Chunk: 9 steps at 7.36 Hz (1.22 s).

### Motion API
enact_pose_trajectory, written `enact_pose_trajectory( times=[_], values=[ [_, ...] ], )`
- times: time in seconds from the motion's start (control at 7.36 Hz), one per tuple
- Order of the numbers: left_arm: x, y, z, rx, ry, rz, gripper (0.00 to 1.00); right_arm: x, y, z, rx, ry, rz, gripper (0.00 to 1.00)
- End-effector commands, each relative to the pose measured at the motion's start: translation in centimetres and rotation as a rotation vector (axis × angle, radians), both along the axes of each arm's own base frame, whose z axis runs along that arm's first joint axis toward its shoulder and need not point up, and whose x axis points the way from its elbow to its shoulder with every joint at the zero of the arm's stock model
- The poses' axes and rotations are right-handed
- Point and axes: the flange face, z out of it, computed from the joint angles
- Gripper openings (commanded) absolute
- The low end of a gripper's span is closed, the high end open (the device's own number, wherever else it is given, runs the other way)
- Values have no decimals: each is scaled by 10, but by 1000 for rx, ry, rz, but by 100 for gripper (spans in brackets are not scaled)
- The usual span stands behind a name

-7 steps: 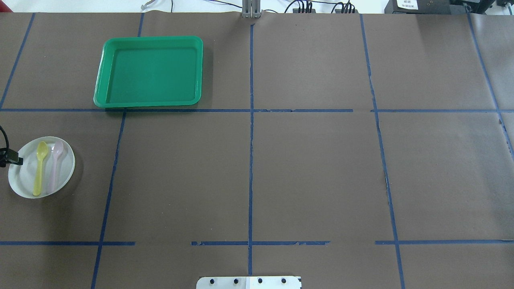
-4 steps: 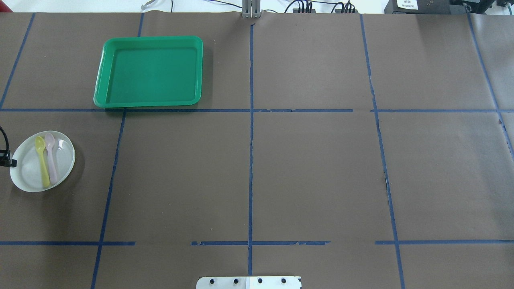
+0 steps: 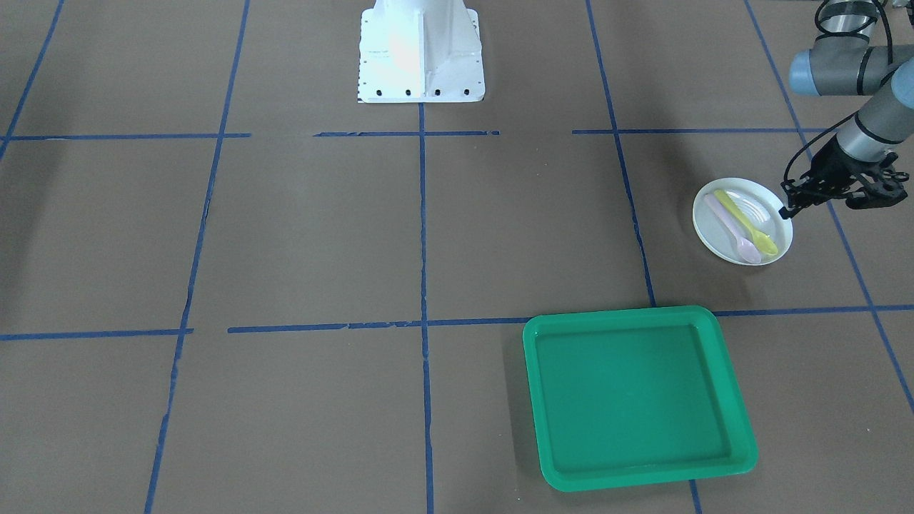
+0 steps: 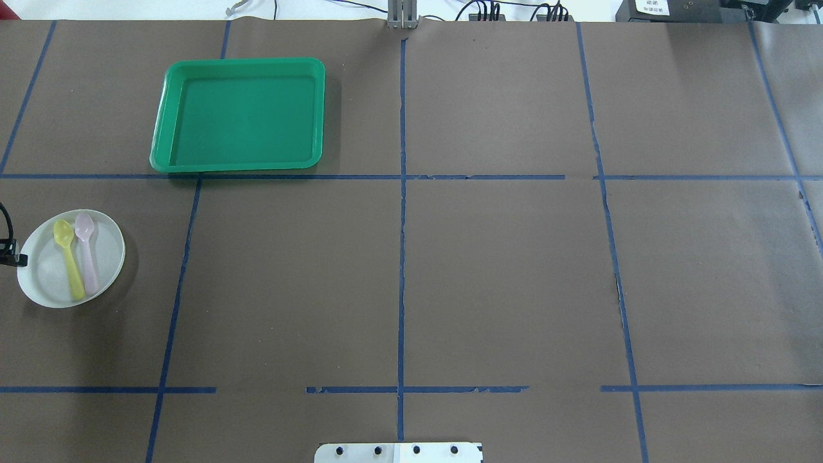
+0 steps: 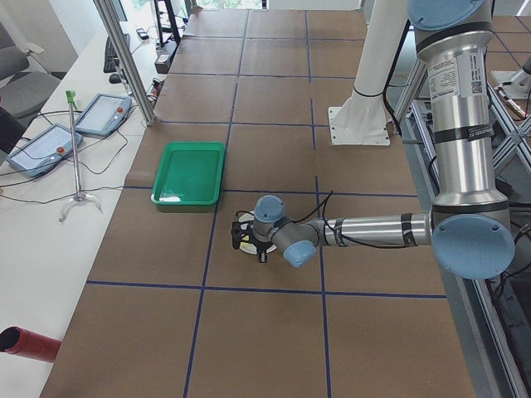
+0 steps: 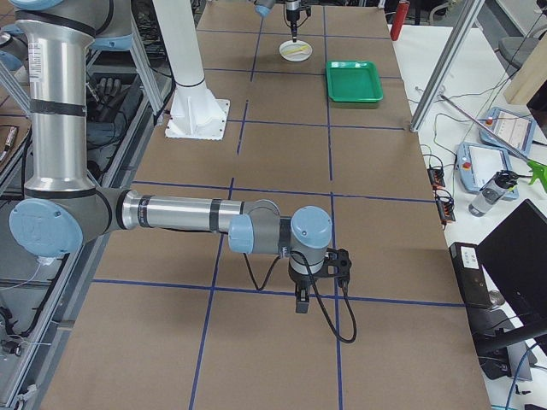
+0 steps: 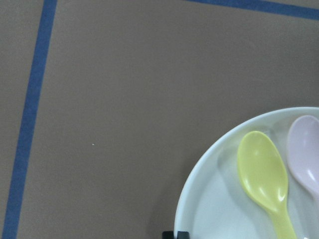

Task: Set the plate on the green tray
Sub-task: 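Lift the white plate with the left gripper toward the green tray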

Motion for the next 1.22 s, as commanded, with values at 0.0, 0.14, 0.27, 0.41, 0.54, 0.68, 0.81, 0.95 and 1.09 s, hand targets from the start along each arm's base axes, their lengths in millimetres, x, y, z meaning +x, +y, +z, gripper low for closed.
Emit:
enact_pose_trajectory(
  times=[0.0, 0.14, 0.27, 0.41, 0.54, 0.68, 0.81, 0.95, 1.09],
  values=[
    [-1, 7, -27, 12, 61, 35, 0, 0, 0, 0, 1, 0, 0, 100],
    [-6, 3, -37, 24, 74, 24, 0, 0, 0, 0, 1, -1, 0, 100],
    [-11, -3, -40, 31, 78, 8, 0, 0, 0, 0, -1, -2, 0, 100],
    [-3, -13, -55, 42, 114, 30, 0, 0, 0, 0, 1, 0, 0, 100],
    [2, -34, -81, 77, 160, 36, 0, 0, 0, 0, 1, 0, 0, 100],
    [10, -49, -98, 96, 182, 43, 0, 0, 0, 0, 1, -1, 0, 100],
    [16, -69, -120, 84, 200, 54, 0, 0, 0, 0, 1, 0, 0, 100],
    [26, -93, -149, 107, 213, 51, 0, 0, 0, 0, 1, 0, 0, 100],
    [40, -127, -184, 116, 217, 47, 0, 0, 0, 0, 1, 0, 0, 100]
  ],
)
